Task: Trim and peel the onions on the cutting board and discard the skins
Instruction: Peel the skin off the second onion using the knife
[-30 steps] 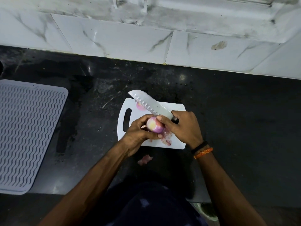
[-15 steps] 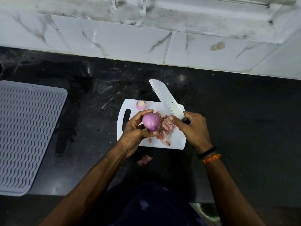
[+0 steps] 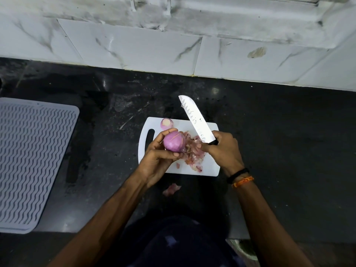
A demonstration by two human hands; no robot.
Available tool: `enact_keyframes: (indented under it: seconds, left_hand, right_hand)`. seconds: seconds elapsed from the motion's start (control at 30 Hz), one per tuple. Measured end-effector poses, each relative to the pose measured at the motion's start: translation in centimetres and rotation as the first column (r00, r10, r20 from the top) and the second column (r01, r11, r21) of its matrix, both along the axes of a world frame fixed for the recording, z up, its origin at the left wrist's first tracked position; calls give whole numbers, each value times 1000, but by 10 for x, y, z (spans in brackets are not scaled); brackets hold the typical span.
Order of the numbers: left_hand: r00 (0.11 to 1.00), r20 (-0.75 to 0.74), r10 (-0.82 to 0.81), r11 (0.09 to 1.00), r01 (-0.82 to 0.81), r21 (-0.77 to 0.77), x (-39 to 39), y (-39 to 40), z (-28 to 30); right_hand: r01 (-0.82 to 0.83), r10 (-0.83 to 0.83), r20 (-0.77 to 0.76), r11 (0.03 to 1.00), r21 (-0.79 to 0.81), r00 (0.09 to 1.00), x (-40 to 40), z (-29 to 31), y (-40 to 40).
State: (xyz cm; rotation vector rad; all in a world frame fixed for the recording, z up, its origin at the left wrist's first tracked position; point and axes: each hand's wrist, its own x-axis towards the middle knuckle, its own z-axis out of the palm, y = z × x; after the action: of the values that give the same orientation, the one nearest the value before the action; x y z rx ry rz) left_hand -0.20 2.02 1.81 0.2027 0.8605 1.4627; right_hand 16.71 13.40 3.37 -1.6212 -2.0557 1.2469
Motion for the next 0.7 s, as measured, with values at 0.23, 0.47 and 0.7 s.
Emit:
enact_keyframes:
  seconds: [0.23,0.47,0.7]
  left_hand:
    - [973,228,39,999,-33,-30,0,2,2]
    - [980,199,1,997,15,-77,1,2,0]
    - [937,339,81,994,-51,-97,0,3,3]
  right_hand:
    - [43,-43,13,999,-31,999,1,2,1]
    - [55,-57,-16,996,-70,998,3,1,-5]
    - [85,-92,-54,989,-120,994,10,0,-16]
